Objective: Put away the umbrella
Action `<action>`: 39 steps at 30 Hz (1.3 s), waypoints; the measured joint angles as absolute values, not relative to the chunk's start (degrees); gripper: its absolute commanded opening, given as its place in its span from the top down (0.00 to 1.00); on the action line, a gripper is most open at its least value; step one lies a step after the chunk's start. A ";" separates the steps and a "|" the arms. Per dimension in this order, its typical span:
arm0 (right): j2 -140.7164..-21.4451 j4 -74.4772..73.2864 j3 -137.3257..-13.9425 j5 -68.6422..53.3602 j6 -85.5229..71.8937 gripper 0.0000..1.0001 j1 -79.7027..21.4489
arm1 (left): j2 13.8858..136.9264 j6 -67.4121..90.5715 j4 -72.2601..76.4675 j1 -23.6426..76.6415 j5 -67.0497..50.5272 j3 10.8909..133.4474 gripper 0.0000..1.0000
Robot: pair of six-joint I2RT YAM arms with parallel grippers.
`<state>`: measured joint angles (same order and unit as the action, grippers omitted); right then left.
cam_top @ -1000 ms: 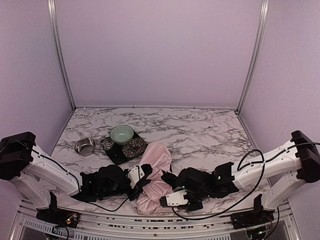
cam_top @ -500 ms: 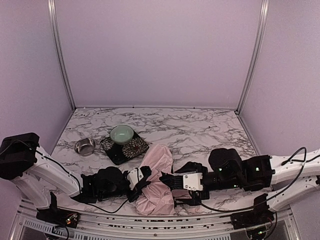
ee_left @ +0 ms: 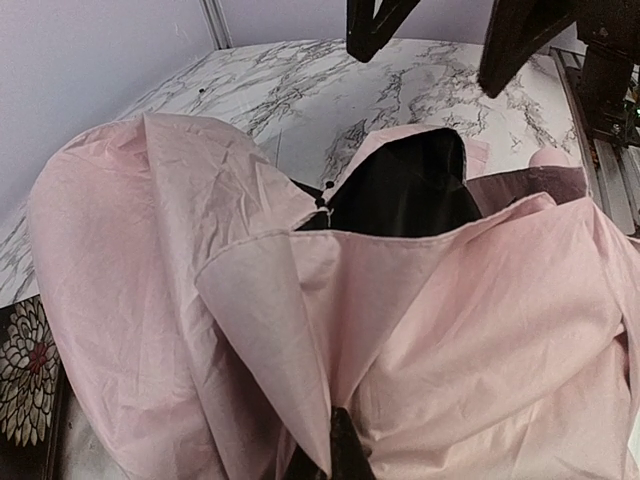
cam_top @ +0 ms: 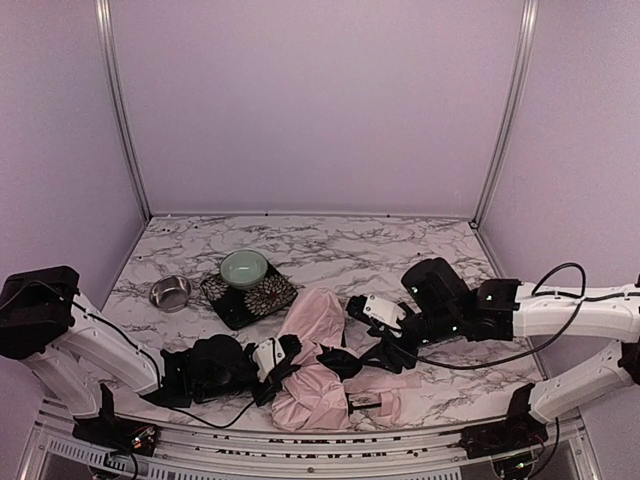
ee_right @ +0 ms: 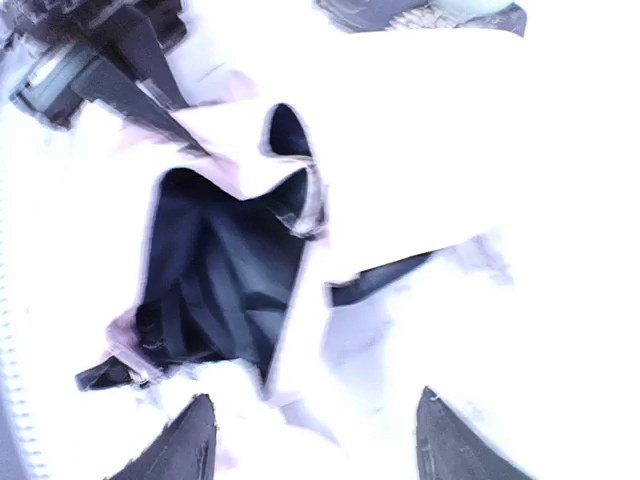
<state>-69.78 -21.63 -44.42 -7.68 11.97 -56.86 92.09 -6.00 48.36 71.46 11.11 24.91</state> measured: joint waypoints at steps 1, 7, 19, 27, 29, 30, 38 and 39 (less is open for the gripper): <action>-70.37 -22.81 -45.23 -9.43 10.96 0.27 -56.51 | 92.09 -6.00 48.38 71.46 11.22 24.82 1.00; -72.75 -25.61 -46.44 -20.14 8.75 0.25 -56.45 | 92.09 -6.00 48.69 71.46 12.08 24.18 1.00; -85.91 -26.94 -48.36 -23.73 11.22 0.59 -56.45 | 91.29 -5.89 49.19 71.46 12.82 22.72 1.00; -85.73 -24.56 -48.53 -24.27 13.96 1.00 -56.45 | 91.26 -5.19 49.30 71.31 13.54 22.63 1.00; -85.71 -24.86 -49.06 -24.16 14.39 1.00 -56.45 | 91.26 -4.93 49.28 71.00 13.82 22.63 1.00; -85.69 -25.10 -49.45 -23.86 14.66 1.00 -56.42 | 91.26 -4.78 49.28 70.78 14.11 22.63 1.00; -85.47 -30.09 -59.46 -11.25 15.18 1.00 -56.18 | 95.33 -2.92 47.81 66.98 20.82 27.24 1.00; -85.52 -30.96 -61.43 -9.32 15.18 1.00 -56.18 | 96.42 -2.85 47.46 66.37 22.28 28.64 1.00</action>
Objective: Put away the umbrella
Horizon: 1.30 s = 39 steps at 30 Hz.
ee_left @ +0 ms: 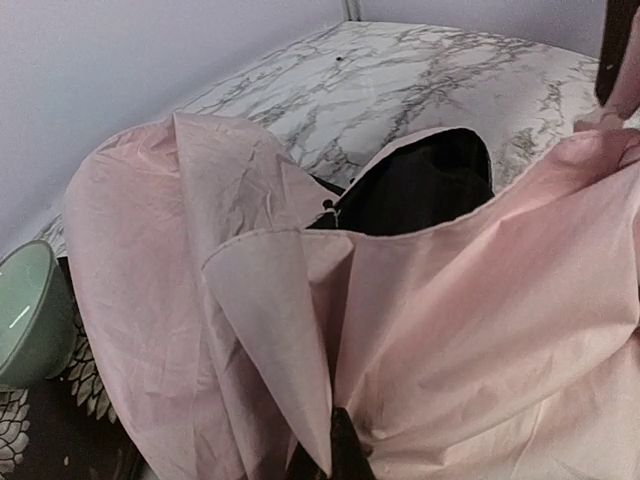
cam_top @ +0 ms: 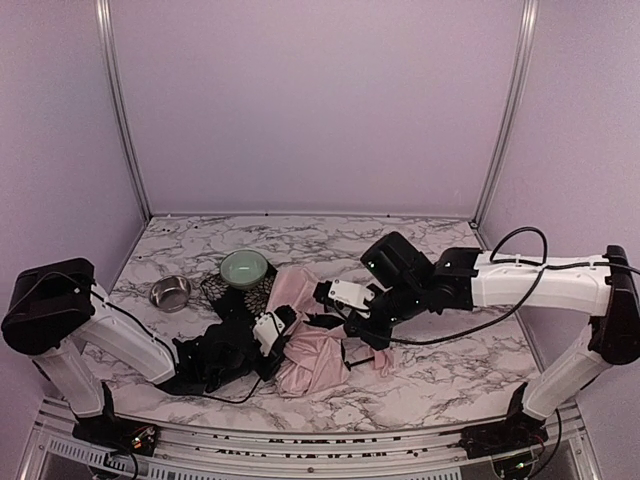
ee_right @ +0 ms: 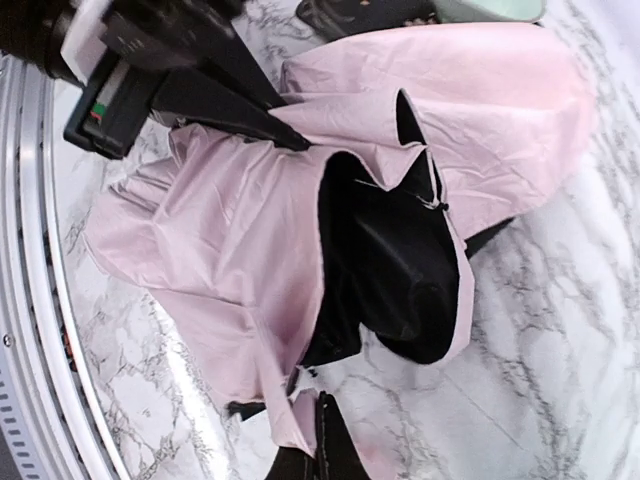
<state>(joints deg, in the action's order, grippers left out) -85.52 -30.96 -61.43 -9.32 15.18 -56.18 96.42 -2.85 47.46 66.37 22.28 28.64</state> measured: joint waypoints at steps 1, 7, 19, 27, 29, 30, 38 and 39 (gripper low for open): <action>-85.67 -32.10 -63.61 -7.44 15.14 1.00 -56.18 | 97.43 -2.74 47.16 65.76 23.81 30.06 1.00; -87.59 -38.09 -70.02 -3.18 14.59 1.00 -58.48 | 100.09 -3.27 46.89 62.28 29.69 35.35 1.00; -89.27 -39.24 -60.90 -16.67 11.05 0.42 -68.99 | 99.59 -11.33 51.44 60.58 26.37 32.51 1.00; -81.80 -38.83 -61.17 -16.78 14.74 0.25 -62.08 | 95.64 -17.32 56.55 60.58 17.04 28.05 1.00; -77.93 -36.53 -61.08 -15.14 16.05 0.27 -57.01 | 95.15 -18.46 57.23 60.58 15.55 27.81 1.00; -76.55 -34.61 -60.71 -13.50 17.08 0.27 -54.85 | 95.04 -19.00 57.52 60.58 14.90 27.79 1.00; -87.24 -25.21 -54.54 -6.31 29.10 0.30 -52.93 | 95.00 -21.43 57.95 60.58 10.90 27.73 1.00; -88.86 -24.51 -54.02 -5.82 30.44 0.30 -52.93 | 94.98 -21.56 58.02 60.58 10.57 27.73 1.00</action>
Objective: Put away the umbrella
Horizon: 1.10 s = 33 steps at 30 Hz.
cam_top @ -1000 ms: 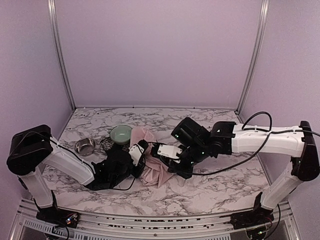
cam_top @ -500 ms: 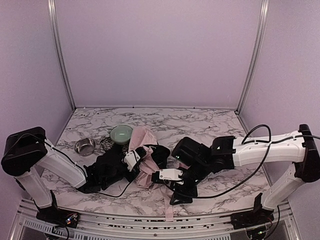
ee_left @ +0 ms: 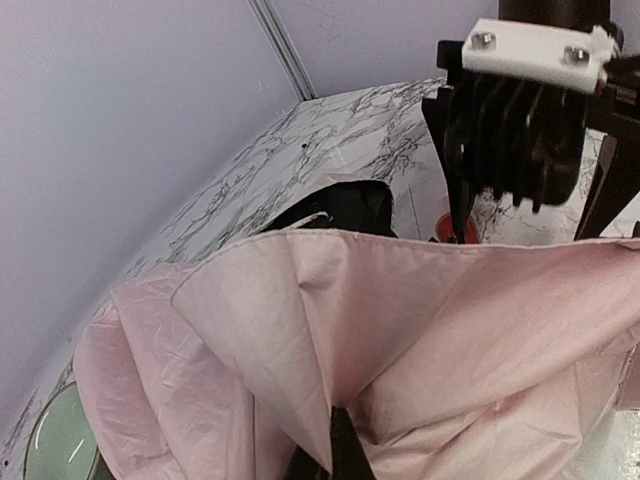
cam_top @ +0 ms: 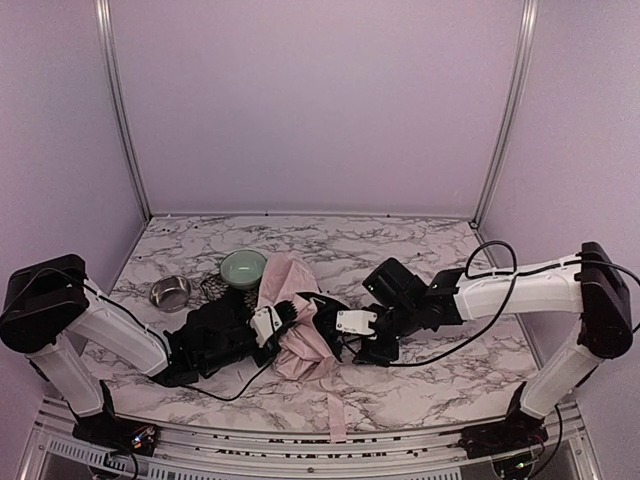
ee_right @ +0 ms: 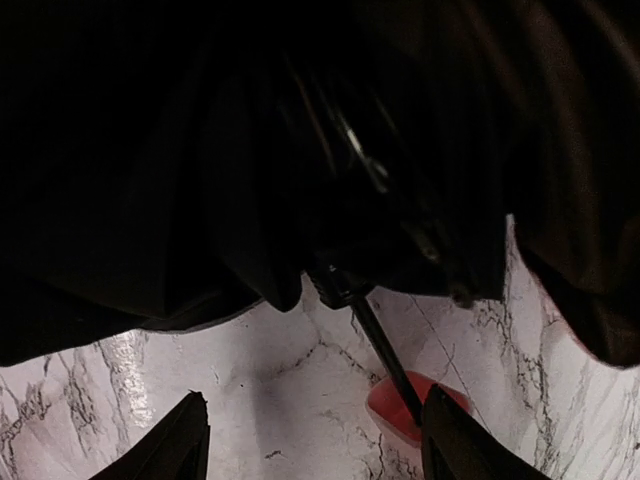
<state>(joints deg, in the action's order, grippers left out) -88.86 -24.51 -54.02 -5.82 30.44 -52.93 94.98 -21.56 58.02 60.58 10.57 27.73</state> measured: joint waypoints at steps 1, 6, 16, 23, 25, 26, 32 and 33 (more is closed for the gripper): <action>-90.30 -23.70 -53.49 -5.43 31.83 0.31 -52.93 | 95.00 -21.74 58.06 60.58 10.24 27.73 1.00; -94.43 -18.00 -53.06 -2.98 36.91 0.34 -52.93 | 95.00 -22.11 58.24 60.55 8.54 27.73 1.00; -100.09 -10.39 -53.45 -0.67 43.13 0.60 -52.93 | 95.00 -22.15 58.46 60.34 5.10 27.55 1.00; -102.74 -9.58 -55.22 -0.27 45.50 0.98 -52.99 | 95.00 -22.13 58.43 59.57 3.18 27.55 0.93; -102.87 -9.82 -55.37 -0.36 45.47 1.00 -52.90 | 94.87 -22.02 58.39 59.37 2.83 27.55 0.63; -102.85 -9.91 -55.37 -0.49 45.50 1.00 -52.86 | 94.65 -21.96 58.37 59.31 2.70 27.51 0.49; -101.21 -11.73 -55.42 -2.63 44.58 1.00 -52.29 | 86.89 -20.82 58.06 58.83 4.49 25.82 0.11; -100.88 -12.12 -55.42 -3.27 44.05 1.00 -52.03 | 84.49 -20.51 57.84 58.83 4.97 25.10 0.09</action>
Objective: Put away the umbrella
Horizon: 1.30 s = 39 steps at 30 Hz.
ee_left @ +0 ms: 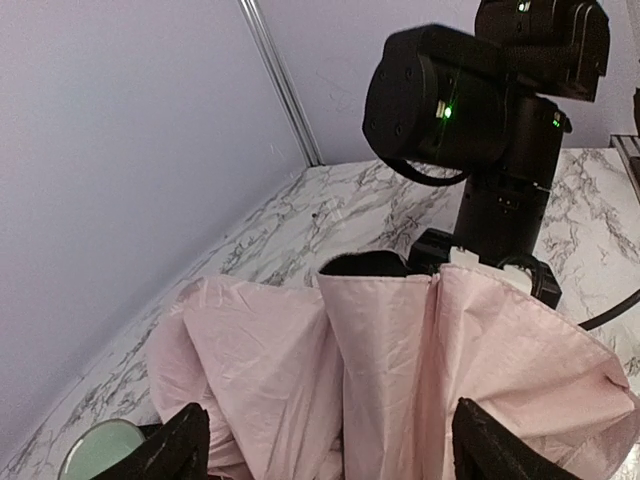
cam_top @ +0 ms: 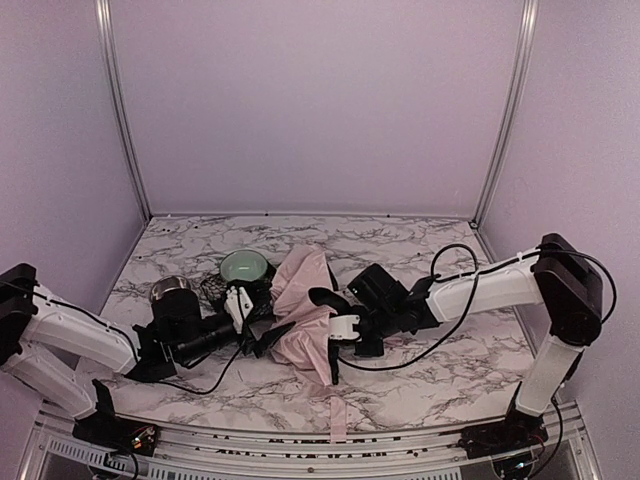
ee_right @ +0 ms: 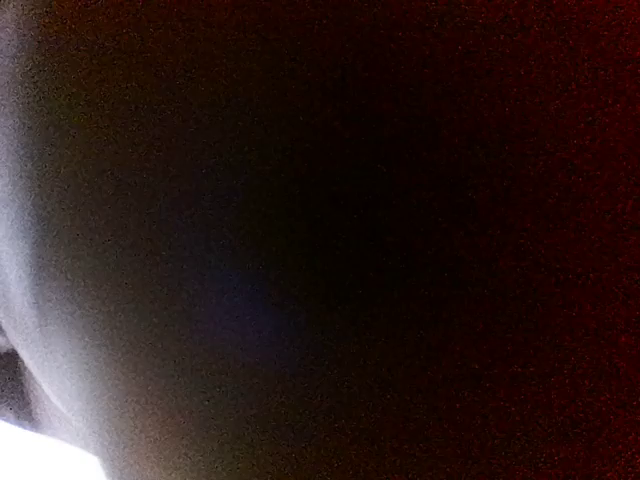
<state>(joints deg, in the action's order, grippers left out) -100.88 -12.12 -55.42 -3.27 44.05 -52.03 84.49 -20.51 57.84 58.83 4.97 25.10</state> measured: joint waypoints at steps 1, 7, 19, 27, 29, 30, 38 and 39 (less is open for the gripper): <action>-100.40 -12.58 -55.42 -3.92 43.48 1.00 -51.68 | 81.54 -19.94 57.36 58.85 5.32 24.25 0.08; -94.45 -13.98 -55.40 -8.27 40.03 1.00 -48.05 | 66.26 -16.05 52.58 59.57 6.74 19.77 0.31; -84.68 -14.74 -58.06 -15.35 30.61 1.00 -42.68 | 71.90 -8.99 47.31 69.89 2.98 19.09 0.22; -84.29 -18.63 -65.10 -5.58 25.23 1.00 -42.70 | 79.24 -3.60 56.51 70.26 1.87 22.94 0.23; -84.29 -19.66 -65.93 -3.51 24.64 1.00 -42.76 | 80.97 -2.74 58.06 70.52 2.72 24.32 0.23; -84.29 -20.18 -66.19 -2.79 24.34 1.00 -42.83 | 82.00 -2.52 58.65 70.57 3.22 24.95 0.23; -83.33 -23.51 -66.81 -2.26 23.57 1.00 -43.03 | 90.00 -3.18 61.91 70.08 9.82 27.44 0.35; -83.05 -23.75 -66.85 -2.42 23.59 1.00 -43.03 | 90.48 -3.01 62.72 69.73 10.11 27.40 0.36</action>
